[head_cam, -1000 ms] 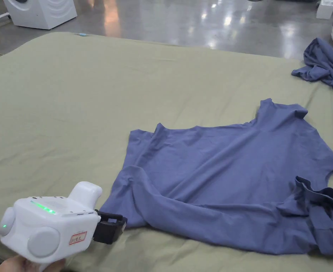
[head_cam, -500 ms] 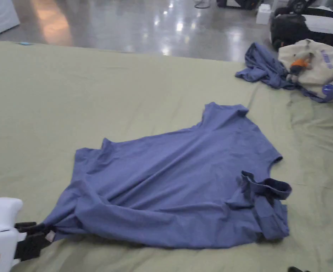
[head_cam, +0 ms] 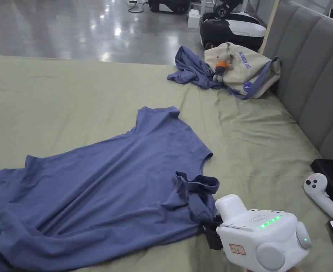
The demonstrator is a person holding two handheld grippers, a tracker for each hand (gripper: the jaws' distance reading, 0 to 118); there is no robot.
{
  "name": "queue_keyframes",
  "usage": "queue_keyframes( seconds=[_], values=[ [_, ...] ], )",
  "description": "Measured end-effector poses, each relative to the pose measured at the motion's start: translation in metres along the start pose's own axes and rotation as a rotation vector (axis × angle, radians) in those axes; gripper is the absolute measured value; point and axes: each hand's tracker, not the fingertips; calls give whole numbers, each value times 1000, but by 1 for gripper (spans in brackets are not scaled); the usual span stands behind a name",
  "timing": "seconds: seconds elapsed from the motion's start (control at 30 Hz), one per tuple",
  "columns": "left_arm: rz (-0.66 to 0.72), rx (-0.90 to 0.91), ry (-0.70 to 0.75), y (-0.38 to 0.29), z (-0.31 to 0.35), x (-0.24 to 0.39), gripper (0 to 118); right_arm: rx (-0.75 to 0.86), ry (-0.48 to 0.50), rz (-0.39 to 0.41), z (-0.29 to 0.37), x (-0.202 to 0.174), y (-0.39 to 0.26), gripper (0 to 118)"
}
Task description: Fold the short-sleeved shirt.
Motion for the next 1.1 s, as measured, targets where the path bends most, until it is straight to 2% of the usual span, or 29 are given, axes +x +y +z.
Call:
queue_keyframes(
  seconds=[0.03,0.07,0.23,0.4,0.53,0.57,0.63,0.77,0.83,0.97,1.0,1.03,1.07,1.1],
  values=[
    [-3,-1,3,1,1,2,9,17,-16,2,2,-1,0,15],
    [-5,-4,4,2,2,0,9,-4,15,1,0,1,3,14],
    [19,1,3,7,0,-5,9,15,104,-130,0,20,2,13],
    [55,37,-10,1,19,-18,8,38,113,-182,31,26,-7,13],
    [51,38,-17,-8,38,-26,8,96,111,-184,64,16,-16,13],
    [51,39,-18,-10,45,-29,8,85,150,-203,73,15,-18,13],
    [70,39,-19,-16,56,-44,8,107,158,-216,97,6,-25,13],
    [90,-10,-30,-35,63,-55,9,110,166,-202,132,-16,-46,13],
    [78,-54,-6,-46,57,-55,9,76,190,-211,134,-24,-60,13],
    [88,-147,13,-65,23,-50,10,-3,136,-161,107,-36,-83,14],
    [100,-154,42,-66,17,-46,31,-19,132,-190,98,-34,-86,29],
    [130,-140,80,-70,15,-45,61,-50,134,-246,91,-31,-89,49],
    [142,-77,111,-76,25,-42,76,-40,163,-300,93,-28,-92,62],
    [156,14,117,-80,39,-38,75,24,182,-332,105,-27,-95,62]
  ],
)
